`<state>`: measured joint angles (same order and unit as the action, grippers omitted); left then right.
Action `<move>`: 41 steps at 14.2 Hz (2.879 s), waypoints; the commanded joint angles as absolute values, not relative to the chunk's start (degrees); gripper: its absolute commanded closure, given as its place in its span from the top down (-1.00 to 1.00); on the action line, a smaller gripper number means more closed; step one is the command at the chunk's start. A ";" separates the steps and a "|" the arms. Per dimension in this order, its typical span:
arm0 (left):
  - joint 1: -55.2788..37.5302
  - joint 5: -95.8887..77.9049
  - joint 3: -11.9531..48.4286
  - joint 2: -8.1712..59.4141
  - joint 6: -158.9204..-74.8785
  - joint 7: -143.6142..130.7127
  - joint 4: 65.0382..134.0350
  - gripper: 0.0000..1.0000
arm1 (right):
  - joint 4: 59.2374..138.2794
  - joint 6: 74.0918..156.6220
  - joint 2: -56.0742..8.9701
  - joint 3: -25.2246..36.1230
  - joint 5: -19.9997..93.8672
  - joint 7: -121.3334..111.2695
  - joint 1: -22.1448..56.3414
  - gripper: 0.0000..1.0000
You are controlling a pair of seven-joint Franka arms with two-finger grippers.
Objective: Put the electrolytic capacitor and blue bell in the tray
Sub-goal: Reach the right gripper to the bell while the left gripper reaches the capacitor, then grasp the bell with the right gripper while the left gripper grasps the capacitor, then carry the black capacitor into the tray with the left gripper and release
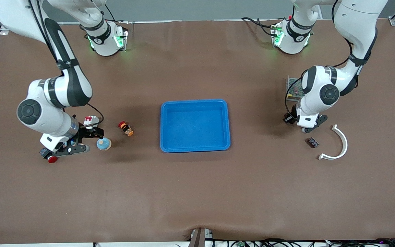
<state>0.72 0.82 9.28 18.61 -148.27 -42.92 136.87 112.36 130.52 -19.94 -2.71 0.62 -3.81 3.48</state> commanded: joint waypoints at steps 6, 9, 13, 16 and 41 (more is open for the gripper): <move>-1.13 0.70 10.63 17.32 -148.01 -48.06 133.86 -1.00 | 115.40 137.80 -22.76 -2.46 1.67 -3.60 3.78 1.00; -1.49 0.79 14.14 17.23 -146.35 -53.33 131.50 -1.00 | 116.71 141.67 -24.34 -2.37 1.67 -3.96 3.78 1.00; -1.58 0.70 20.46 17.23 -138.61 -62.03 125.35 -1.00 | 117.07 143.70 -26.10 -2.37 1.67 -4.39 3.69 1.00; -2.37 0.70 23.46 18.01 -137.55 -66.70 122.18 -1.00 | 117.16 145.45 -27.59 -2.37 1.58 -4.75 3.52 1.00; -21.88 1.23 22.41 38.14 -138.34 -99.14 104.85 -0.54 | 117.51 149.68 -31.20 -2.29 1.05 -7.56 2.55 1.00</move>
